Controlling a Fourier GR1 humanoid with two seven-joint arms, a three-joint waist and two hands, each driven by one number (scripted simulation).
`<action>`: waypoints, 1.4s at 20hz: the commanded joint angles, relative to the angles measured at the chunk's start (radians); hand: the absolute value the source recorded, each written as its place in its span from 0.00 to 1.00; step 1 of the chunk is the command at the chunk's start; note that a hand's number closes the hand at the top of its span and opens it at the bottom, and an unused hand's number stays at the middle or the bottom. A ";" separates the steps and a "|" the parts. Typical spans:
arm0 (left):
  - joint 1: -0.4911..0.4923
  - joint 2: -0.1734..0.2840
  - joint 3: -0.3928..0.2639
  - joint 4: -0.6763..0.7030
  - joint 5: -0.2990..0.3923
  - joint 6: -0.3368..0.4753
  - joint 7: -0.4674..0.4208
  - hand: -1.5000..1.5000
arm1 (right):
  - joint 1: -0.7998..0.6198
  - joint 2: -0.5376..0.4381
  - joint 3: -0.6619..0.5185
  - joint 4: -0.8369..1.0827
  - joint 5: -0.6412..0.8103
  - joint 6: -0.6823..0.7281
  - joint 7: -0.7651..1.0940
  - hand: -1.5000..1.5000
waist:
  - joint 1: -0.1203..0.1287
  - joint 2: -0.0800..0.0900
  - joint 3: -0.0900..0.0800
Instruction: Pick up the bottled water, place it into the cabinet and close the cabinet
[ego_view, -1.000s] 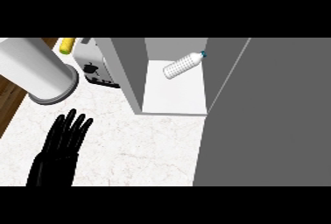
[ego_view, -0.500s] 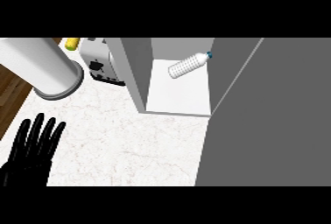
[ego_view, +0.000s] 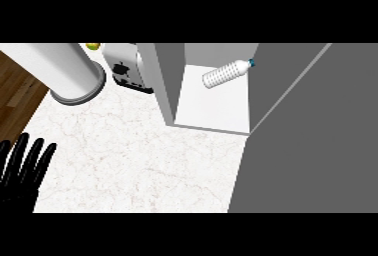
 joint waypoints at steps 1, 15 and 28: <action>0.018 0.032 0.025 -0.002 0.019 -0.055 -0.001 0.00 | -0.078 0.033 0.203 -0.063 0.006 0.046 0.120 1.00 | 0.031 0.011 -0.001; 0.003 0.087 0.054 -0.004 0.044 -0.123 0.028 0.00 | -0.298 -0.041 0.092 -0.026 0.011 0.133 0.194 0.00 | 0.129 0.028 -0.012; -0.006 0.114 0.086 0.016 0.059 -0.158 0.033 0.00 | -0.433 -0.040 0.054 -0.004 -0.019 0.138 0.255 1.00 | 0.124 0.023 -0.017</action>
